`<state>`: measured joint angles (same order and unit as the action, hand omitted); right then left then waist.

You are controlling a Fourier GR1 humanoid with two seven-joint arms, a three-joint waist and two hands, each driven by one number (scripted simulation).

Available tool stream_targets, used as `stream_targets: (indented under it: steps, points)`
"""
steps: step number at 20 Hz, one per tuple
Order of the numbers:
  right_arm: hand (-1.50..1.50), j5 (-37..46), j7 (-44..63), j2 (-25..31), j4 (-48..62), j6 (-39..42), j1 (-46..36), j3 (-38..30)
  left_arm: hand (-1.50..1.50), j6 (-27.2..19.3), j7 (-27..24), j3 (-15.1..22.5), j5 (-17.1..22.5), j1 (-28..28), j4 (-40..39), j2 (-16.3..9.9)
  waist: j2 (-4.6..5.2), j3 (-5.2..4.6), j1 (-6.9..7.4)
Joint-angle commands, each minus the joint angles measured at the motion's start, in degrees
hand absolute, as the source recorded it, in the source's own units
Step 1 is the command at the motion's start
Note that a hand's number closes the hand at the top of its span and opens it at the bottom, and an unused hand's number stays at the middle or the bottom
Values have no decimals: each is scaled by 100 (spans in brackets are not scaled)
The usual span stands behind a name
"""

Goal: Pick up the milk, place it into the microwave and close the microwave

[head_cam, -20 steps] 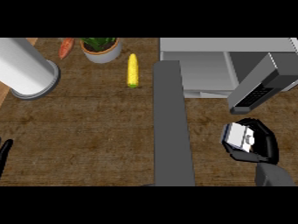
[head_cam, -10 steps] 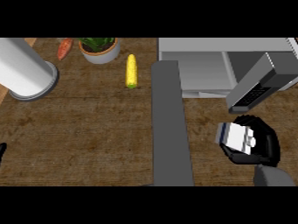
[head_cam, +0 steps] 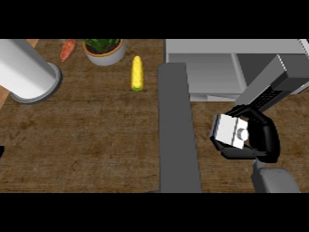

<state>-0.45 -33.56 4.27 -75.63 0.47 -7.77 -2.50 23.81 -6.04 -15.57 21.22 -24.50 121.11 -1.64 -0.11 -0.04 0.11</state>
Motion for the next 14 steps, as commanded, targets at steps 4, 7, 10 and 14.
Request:
stream_targets:
  steps: [4,7,10,14]
  points:
    - [150,364,658,38,855,-600,-1290,-224,-150,247,11,-228,213,-279,145,-13,16,4,79]
    - [150,463,867,120,1211,-578,-1726,-197,-150,121,146,-396,188,91,-51,-140,16,4,53]
    - [150,477,583,1,2235,-736,-2476,-364,-150,85,146,-383,147,300,-243,-114,25,5,76]
    - [150,457,189,249,3672,-723,-3460,-744,-150,274,79,-335,131,376,-541,-167,50,7,144]
